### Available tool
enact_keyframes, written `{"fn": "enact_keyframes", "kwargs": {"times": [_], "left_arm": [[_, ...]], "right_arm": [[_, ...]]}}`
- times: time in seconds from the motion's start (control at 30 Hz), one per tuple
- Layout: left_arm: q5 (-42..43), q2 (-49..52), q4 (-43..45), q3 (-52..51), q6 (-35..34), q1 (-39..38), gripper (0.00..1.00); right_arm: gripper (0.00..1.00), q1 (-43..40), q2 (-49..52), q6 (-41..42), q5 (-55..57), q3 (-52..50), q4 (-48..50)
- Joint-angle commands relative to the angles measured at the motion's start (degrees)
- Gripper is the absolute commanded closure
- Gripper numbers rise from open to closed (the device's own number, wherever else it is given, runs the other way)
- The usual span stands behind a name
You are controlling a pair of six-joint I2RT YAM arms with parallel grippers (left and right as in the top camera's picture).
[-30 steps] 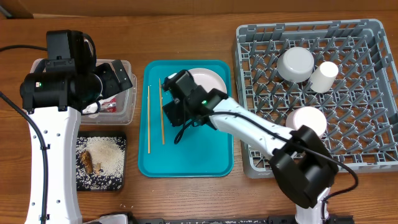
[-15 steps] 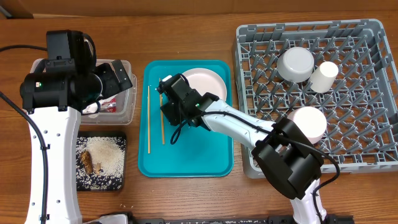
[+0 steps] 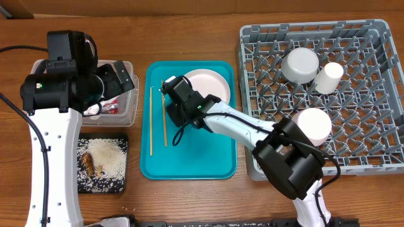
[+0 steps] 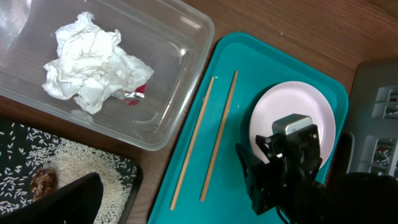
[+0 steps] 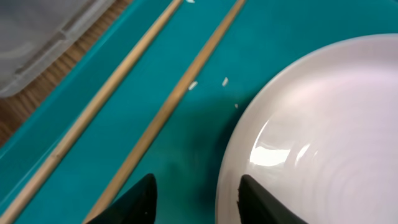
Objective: Sort waste into correct bins and load items into the dishwasher
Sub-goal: 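Grasp the rim of the large pink plate with the right gripper, then lift the large pink plate and stand it upright in the rack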
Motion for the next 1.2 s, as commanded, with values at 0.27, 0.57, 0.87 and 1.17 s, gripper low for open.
{"fn": "enact_keyframes", "kwargs": {"times": [0.27, 0.57, 0.87, 1.17], "left_arm": [[-0.04, -0.17, 0.04, 0.81, -0.37, -0.13, 0.0], [-0.04, -0.17, 0.04, 0.81, -0.37, -0.13, 0.0], [-0.04, -0.17, 0.04, 0.81, -0.37, -0.13, 0.0], [-0.04, -0.15, 0.04, 0.81, -0.37, -0.13, 0.0]], "right_arm": [[0.6, -0.24, 1.09, -0.13, 3.19, -1.05, 0.61], [0.65, -0.24, 1.09, 0.07, 3.21, -1.64, -0.17], [0.66, -0.26, 1.09, 0.04, 3.89, -3.69, -0.9], [0.89, -0.24, 1.03, 0.04, 3.85, -3.43, -0.07]]}}
